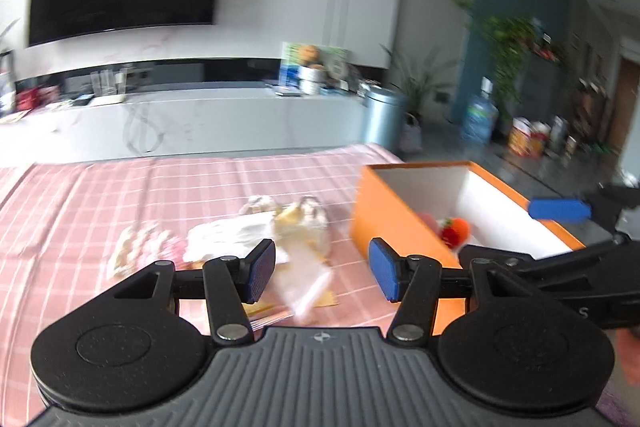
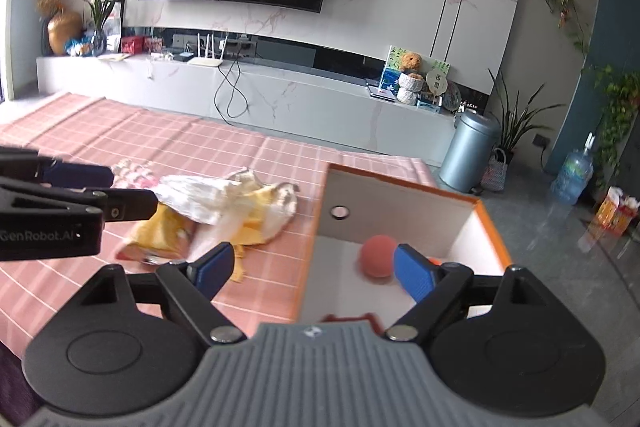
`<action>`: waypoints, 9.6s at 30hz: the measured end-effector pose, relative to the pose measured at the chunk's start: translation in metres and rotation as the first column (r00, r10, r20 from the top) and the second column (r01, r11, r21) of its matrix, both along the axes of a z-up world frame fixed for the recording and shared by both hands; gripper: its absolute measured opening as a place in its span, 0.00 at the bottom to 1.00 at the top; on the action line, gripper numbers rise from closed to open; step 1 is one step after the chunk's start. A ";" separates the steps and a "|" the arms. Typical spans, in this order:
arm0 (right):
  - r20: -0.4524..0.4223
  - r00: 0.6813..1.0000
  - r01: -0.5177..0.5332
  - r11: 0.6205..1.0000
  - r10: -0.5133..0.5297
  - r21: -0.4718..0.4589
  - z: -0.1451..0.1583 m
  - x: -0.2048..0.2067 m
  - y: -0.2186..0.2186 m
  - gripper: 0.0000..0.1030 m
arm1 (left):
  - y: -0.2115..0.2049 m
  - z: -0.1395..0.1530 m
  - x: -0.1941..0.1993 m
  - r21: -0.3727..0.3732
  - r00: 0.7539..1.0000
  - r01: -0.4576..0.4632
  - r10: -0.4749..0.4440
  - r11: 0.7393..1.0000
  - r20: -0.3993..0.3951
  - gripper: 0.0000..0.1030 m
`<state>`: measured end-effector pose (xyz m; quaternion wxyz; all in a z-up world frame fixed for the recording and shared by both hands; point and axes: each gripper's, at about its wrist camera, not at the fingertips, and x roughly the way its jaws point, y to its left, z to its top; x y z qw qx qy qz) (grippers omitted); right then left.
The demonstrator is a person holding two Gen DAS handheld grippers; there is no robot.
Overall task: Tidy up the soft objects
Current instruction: 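Move both tools back over the table items, then grasp the yellow snack bag with the left tool while the right tool grasps the clear plastic bag, then lift the snack bag with the left tool while the right tool lifts the plastic bag, then lower both bags into the orange box and open both tools, then move both tools back over the remaining table items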
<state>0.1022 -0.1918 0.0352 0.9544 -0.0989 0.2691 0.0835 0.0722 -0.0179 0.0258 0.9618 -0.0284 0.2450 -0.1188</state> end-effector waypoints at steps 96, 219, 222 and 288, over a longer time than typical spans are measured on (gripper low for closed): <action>-0.272 0.955 -0.071 0.981 0.119 0.182 -0.093 -0.012 0.065 0.21 | 0.081 -0.079 -0.029 -0.035 0.911 -0.211 0.183 0.977 -0.369 0.45; -0.335 0.936 0.075 0.991 -0.110 -0.114 -0.067 0.135 -0.130 0.07 | -0.185 -0.042 0.126 0.271 0.870 0.443 -0.338 0.854 -0.359 0.53; -0.325 0.940 0.064 0.989 -0.105 -0.135 -0.065 0.129 -0.130 0.29 | -0.180 -0.037 0.127 0.273 0.879 0.425 -0.322 0.863 -0.351 0.60; -0.087 0.995 -0.050 0.997 0.054 0.053 -0.067 0.044 0.088 0.82 | 0.103 -0.060 0.010 -0.039 0.976 -0.158 0.150 0.987 -0.159 0.67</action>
